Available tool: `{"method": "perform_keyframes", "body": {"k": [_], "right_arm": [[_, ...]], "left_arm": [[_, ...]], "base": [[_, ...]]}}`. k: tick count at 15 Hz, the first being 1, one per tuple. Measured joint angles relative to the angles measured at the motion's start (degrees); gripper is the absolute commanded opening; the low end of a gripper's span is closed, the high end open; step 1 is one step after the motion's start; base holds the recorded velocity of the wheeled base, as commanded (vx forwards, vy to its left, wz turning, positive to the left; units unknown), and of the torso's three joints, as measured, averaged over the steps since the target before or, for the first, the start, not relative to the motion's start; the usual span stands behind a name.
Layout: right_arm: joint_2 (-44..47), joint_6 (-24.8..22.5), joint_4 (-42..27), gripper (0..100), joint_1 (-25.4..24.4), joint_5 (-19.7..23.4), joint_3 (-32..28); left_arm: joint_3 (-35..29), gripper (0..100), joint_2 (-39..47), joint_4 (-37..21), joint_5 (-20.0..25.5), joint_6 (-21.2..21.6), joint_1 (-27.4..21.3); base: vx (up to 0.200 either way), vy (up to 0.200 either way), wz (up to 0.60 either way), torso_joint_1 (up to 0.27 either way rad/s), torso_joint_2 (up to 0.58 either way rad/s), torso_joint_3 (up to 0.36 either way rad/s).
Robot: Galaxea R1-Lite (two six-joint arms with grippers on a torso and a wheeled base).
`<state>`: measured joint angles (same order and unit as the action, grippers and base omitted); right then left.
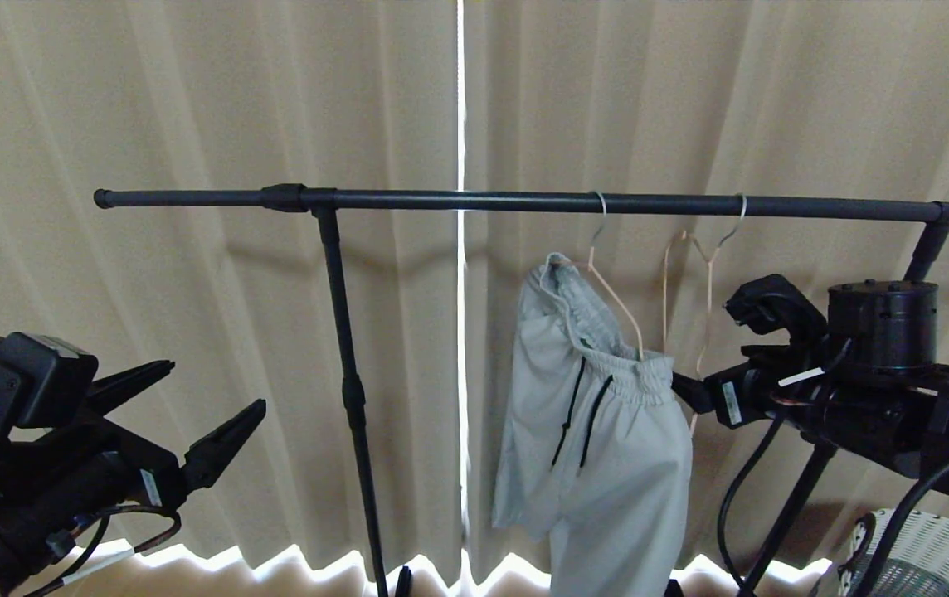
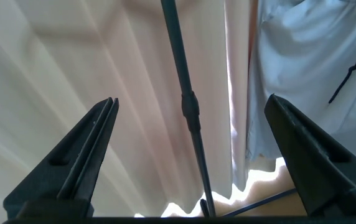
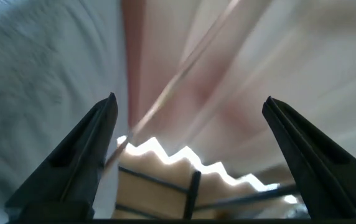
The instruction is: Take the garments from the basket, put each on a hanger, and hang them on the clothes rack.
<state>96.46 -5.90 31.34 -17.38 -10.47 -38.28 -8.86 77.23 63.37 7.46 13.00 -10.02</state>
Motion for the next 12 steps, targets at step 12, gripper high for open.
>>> {"method": "perform_keyframes", "body": {"k": [12], "right_arm": [[-16.4, 0.3, 0.2, 100, 2.4, -0.7, 10.8]], "left_arm": [[0.2, 100, -0.2, 0.0, 0.0, -0.1, 1.6]], "base": [[0.000, 0.000, 0.00, 0.000, 0.00, 0.000]]}}
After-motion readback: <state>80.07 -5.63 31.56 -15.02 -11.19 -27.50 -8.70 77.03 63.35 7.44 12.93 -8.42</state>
